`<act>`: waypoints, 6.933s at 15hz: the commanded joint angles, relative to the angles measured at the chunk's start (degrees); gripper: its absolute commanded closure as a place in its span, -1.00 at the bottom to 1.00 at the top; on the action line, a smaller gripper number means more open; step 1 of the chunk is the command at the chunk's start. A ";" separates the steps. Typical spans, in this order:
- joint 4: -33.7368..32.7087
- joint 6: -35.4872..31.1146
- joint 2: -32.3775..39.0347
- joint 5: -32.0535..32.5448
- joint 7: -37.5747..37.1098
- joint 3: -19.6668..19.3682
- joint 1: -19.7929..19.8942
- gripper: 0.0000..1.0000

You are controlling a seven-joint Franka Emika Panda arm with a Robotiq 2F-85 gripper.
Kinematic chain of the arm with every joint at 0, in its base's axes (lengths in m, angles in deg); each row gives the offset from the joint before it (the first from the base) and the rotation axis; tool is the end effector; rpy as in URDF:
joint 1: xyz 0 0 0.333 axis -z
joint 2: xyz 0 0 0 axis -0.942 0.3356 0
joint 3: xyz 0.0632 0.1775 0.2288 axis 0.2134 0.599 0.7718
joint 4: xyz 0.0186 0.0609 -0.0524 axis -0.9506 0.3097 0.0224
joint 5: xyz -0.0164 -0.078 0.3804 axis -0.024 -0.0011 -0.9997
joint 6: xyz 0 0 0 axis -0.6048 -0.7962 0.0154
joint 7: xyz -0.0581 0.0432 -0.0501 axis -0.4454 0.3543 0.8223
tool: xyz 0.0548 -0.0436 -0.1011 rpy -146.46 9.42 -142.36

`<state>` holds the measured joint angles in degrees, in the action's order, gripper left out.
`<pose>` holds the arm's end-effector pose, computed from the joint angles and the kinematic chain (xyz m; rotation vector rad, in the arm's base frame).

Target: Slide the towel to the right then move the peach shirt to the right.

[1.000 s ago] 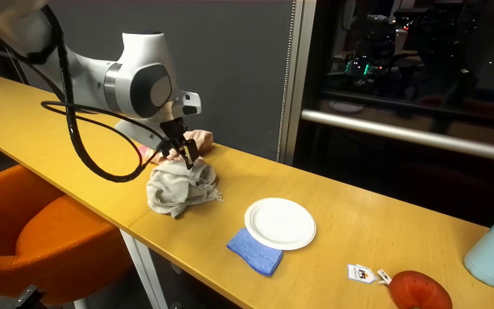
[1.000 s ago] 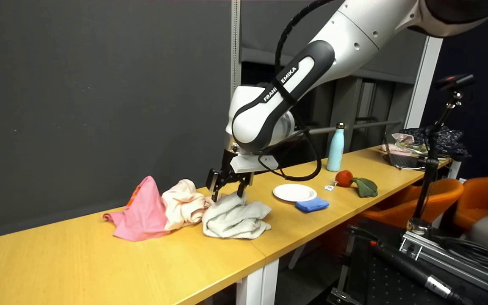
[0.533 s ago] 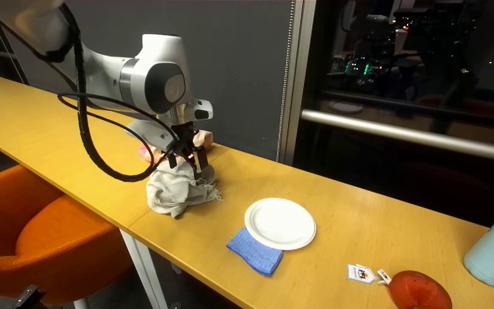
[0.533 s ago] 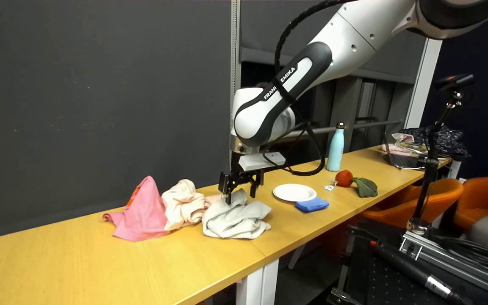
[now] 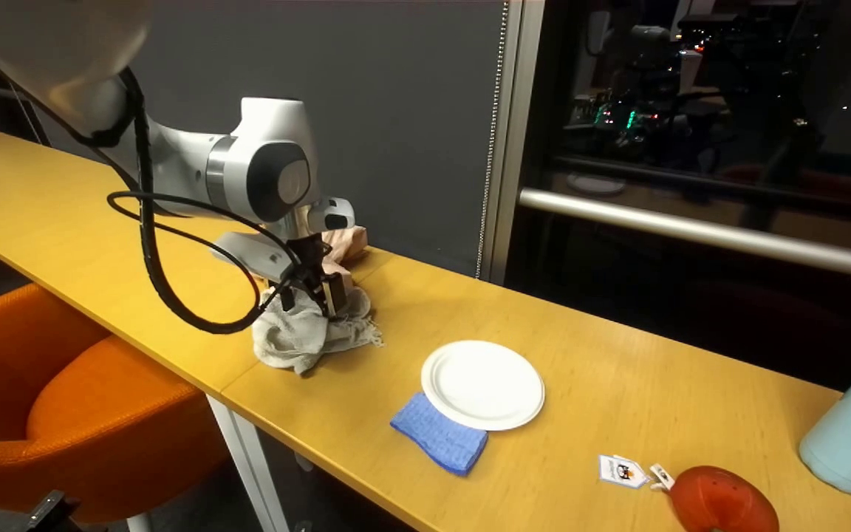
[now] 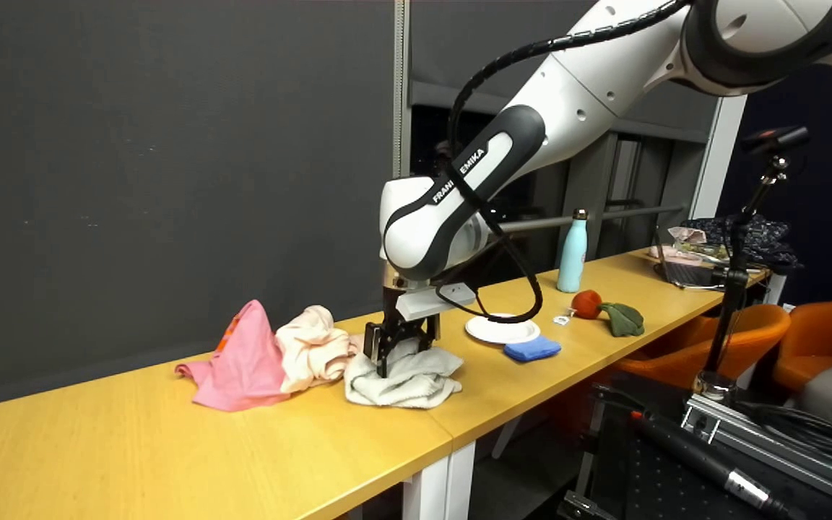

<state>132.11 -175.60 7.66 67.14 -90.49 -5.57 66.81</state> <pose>0.6670 0.0043 0.1120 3.0869 -0.5556 -0.0068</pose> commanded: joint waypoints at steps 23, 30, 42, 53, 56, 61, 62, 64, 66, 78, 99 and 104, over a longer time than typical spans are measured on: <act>20.55 -7.88 -5.93 2.87 -1.52 -14.01 6.43 0.92; 19.39 -12.31 -2.37 4.16 -5.10 -19.19 8.18 0.92; 8.78 -16.39 7.11 2.33 -20.82 -25.03 7.78 0.92; 5.06 -12.53 1.38 1.85 -24.07 -23.33 5.78 -0.81; 4.55 -10.62 -3.49 1.42 -22.55 -20.94 4.72 -1.00; 5.58 -7.07 -10.25 -0.75 -17.11 -11.26 5.59 -1.00; 5.41 -6.90 -10.20 -1.39 -17.15 -9.70 5.16 -1.00; 4.05 -7.49 -8.53 -2.62 -17.44 -7.06 4.76 -1.00; 2.68 -8.16 -6.90 -3.00 -16.82 -4.82 4.28 -1.00; -4.42 -7.50 -2.49 -1.56 -17.91 -3.89 -1.15 -1.00; -33.38 -1.69 13.38 -1.24 -12.99 1.66 -4.25 -1.00; -33.46 6.03 13.04 -2.26 -9.62 3.25 -4.15 -1.00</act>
<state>100.07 -174.80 20.75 66.23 -103.03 -3.41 62.07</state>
